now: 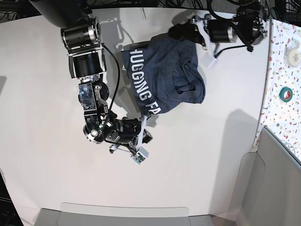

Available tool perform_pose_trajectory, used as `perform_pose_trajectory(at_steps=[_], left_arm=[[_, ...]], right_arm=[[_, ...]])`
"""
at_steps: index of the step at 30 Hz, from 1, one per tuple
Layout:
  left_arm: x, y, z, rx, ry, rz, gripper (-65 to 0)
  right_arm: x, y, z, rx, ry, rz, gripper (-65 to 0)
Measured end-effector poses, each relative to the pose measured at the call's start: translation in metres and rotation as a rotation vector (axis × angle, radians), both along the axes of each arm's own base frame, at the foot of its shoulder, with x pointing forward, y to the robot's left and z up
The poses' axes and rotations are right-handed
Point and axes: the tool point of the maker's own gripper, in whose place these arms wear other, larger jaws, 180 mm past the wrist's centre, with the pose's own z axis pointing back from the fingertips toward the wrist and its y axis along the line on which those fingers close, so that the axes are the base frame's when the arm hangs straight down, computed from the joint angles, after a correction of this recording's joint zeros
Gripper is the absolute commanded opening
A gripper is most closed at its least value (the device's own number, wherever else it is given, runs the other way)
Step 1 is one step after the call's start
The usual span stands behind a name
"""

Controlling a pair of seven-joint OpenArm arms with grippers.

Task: Layout the t-shirt on the table in an organized manner, then fold the t-shirt properly
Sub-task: 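Grasp the folded shirt with both grippers at opposite sides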

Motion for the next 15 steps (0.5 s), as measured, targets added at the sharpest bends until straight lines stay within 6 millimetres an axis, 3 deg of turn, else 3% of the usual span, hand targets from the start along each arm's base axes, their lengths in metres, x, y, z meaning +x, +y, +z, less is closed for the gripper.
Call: perform_pose_trajectory(at_steps=[2,5,9,15], left_arm=[[0.000,-0.008,0.000,-0.011,-0.003,-0.036,-59.0],[0.014,-0.007,-0.006,-0.008,-0.003,-0.020,-59.0],[0.028,0.010,-0.033,0.104,0.011,0.006,-59.0],[0.046,0.034,-0.059,0.196,0.051,0.032,-59.0]], right_arm=[[0.000,0.009,0.001,0.041,-0.006,0.003,-65.0],[-0.006,0.018,-0.018,0.052,0.054,0.007,-65.0],[-0.022,0.027,-0.045,0.056,0.145,0.018,-65.0],[-0.051,0.027,-0.061,-0.017,0.140,0.084,-65.0]])
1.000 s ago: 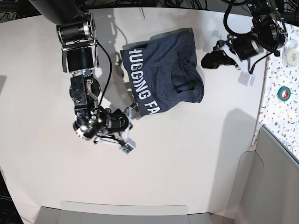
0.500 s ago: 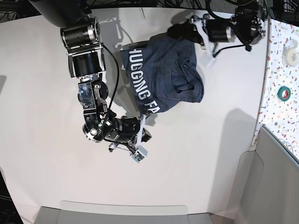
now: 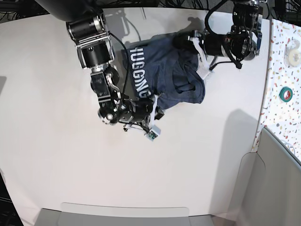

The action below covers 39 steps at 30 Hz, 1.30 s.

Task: Layout the t-shirt on the table in an organized manner, then fold the t-shirt properly
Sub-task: 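Grasp the folded shirt with both grippers at opposite sides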

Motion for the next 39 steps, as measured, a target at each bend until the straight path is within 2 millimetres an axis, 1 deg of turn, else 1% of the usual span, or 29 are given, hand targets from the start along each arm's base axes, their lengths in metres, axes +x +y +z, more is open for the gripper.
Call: perform_pose_trajectory(at_steps=[2,4,6,8,11,13,15,18,20,22,24,28,32,35,39], left_arm=[[0.014,0.010,0.000,0.042,-0.036,0.011,-59.0],[0.023,0.017,-0.003,0.088,-0.065,0.025,-59.0],[0.028,0.023,-0.004,0.116,-0.075,0.042,-59.0],[0.043,0.037,-0.003,0.174,-0.108,0.062,-59.0],[0.073,0.061,0.002,0.231,-0.167,0.134,-59.0],[0.079,0.070,-0.003,0.251,-0.151,0.154,-59.0],[0.084,0.072,-0.008,0.242,-0.127,0.168,-59.0],[0.095,0.067,-0.009,0.218,-0.127,0.188,-59.0],[0.105,0.061,-0.010,0.195,-0.137,0.212,-59.0],[0.111,0.057,-0.014,0.169,-0.124,0.232,-59.0],[0.119,0.048,-0.015,0.130,-0.120,0.253,-59.0],[0.136,0.037,-0.014,0.089,-0.137,0.292,-59.0],[0.148,0.026,-0.011,0.062,-0.140,0.299,-59.0],[0.158,0.020,-0.003,0.048,-0.160,0.299,-59.0],[0.174,0.003,0.012,0.002,-0.195,0.295,-59.0]], right_arm=[[-0.010,-0.014,0.002,-0.042,-0.013,0.015,-65.0],[-0.018,-0.040,0.001,-0.126,-0.029,0.013,-65.0],[-0.029,-0.071,-0.001,-0.222,-0.035,-0.001,-65.0],[-0.044,-0.091,-0.001,-0.290,-0.038,0.002,-65.0],[-0.067,-0.101,0.003,-0.334,-0.039,0.021,-65.0],[-0.081,-0.107,0.009,-0.363,-0.054,0.031,-65.0],[-0.094,-0.112,0.012,-0.383,-0.060,0.036,-65.0],[-0.115,-0.115,0.009,-0.400,-0.049,0.046,-65.0],[-0.127,-0.109,0.011,-0.383,-0.047,0.058,-65.0],[-0.133,-0.103,0.016,-0.363,-0.059,0.066,-65.0],[-0.137,-0.100,0.020,-0.354,-0.070,0.070,-65.0],[-0.145,-0.097,0.017,-0.333,-0.048,0.079,-65.0],[-0.151,-0.079,0.024,-0.223,-0.020,0.106,-65.0],[-0.152,-0.073,0.028,-0.181,-0.017,0.116,-65.0],[-0.147,-0.070,0.034,-0.164,-0.029,0.117,-65.0]])
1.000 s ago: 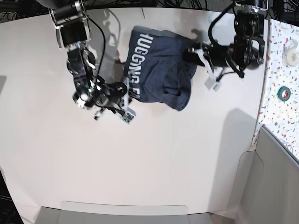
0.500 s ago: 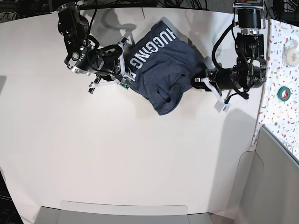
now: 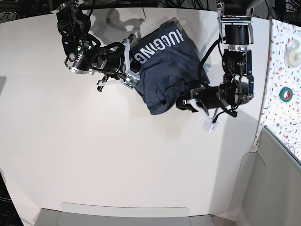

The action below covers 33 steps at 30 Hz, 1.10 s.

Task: Layout the t-shirt on the table in an organized manner, then fold the t-shirt properly
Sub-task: 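Grasp the folded shirt with both grippers at opposite sides, then release the left gripper and raise it away from the shirt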

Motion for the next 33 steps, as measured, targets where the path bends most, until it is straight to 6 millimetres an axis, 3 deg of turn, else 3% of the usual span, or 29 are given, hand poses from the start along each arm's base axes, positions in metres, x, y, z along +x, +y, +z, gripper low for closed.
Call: perform_pose_trajectory(at_steps=[4,8,10,11,12,14,17,22,24,27,33], left_arm=[[0.012,-0.006,0.019,-0.014,-0.055,-0.007,-59.1],[0.022,0.013,0.057,0.007,-0.185,0.040,-59.1],[0.017,0.026,0.070,-0.004,-0.235,0.093,-59.1],[0.012,0.034,0.071,0.007,-0.244,0.110,-59.1],[0.005,0.040,0.069,0.019,-0.240,0.127,-59.1],[-0.013,0.058,0.059,0.054,-0.209,0.170,-59.1],[-0.031,0.085,0.055,0.084,-0.200,0.250,-59.1],[-0.062,0.145,0.050,0.140,-0.177,0.424,-59.2],[-0.076,0.169,0.046,0.186,-0.154,0.470,-59.2],[-0.092,0.195,0.043,0.234,-0.131,0.520,-59.2],[-0.113,0.203,0.032,0.248,-0.081,0.541,-59.2]], right_arm=[[0.013,-0.015,0.005,-0.001,-0.024,-0.046,-65.0],[0.053,-0.086,0.022,-0.065,-0.107,-0.253,-65.0],[0.065,-0.108,0.034,-0.085,-0.143,-0.326,-65.0],[0.070,-0.108,0.042,-0.071,-0.169,-0.341,-65.0],[0.073,-0.101,0.052,-0.042,-0.198,-0.341,-65.0],[0.078,-0.069,0.074,0.067,-0.245,-0.310,-65.0],[0.077,-0.021,0.084,0.184,-0.238,-0.249,-65.0],[0.049,0.059,0.090,0.279,-0.192,-0.072,-65.0],[0.033,0.082,0.089,0.314,-0.167,-0.005,-65.0],[0.012,0.091,0.058,0.267,-0.069,0.042,-65.0],[0.014,0.067,0.001,0.100,0.033,0.012,-65.0]])
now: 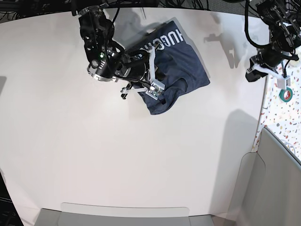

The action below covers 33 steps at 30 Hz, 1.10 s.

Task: Layout the t-shirt on the table in an organized manner, then fold the t-shirt properly
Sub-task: 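Release the left gripper and raise it away from the shirt, then drag the folded shirt with the right gripper to the table corner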

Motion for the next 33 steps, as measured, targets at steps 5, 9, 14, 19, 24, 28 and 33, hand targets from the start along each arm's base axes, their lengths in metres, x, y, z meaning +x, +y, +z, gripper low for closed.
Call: perform_pose_trajectory(at_steps=[5,9,14,19,24,28,33], left_arm=[[-0.002,0.003,0.000,0.007,0.002,0.004,-59.2],[-0.003,0.000,-0.002,-0.008,0.007,0.002,-59.2],[-0.011,0.000,-0.006,-0.005,0.030,0.000,-59.2],[-0.011,-0.001,-0.006,-0.007,0.028,0.001,-59.2],[-0.012,-0.001,-0.007,-0.007,0.032,-0.001,-59.2],[-0.011,-0.006,-0.009,-0.023,0.028,0.000,-59.2],[-0.012,-0.010,-0.011,-0.036,0.032,0.001,-59.2]], right_arm=[[-0.007,-0.004,-0.047,-0.024,0.139,-0.005,-65.0],[0.005,-0.008,-0.055,-0.001,0.130,-0.009,-65.0],[0.014,-0.052,-0.061,-0.035,0.066,-0.018,-65.0],[0.028,-0.138,-0.062,-0.087,0.042,-0.156,-65.0],[0.037,-0.253,-0.053,-0.297,-0.006,-0.279,-65.0],[0.032,-0.343,-0.049,-0.477,0.022,-0.407,-65.0],[0.015,-0.410,-0.049,-0.612,0.048,-0.501,-65.0]])
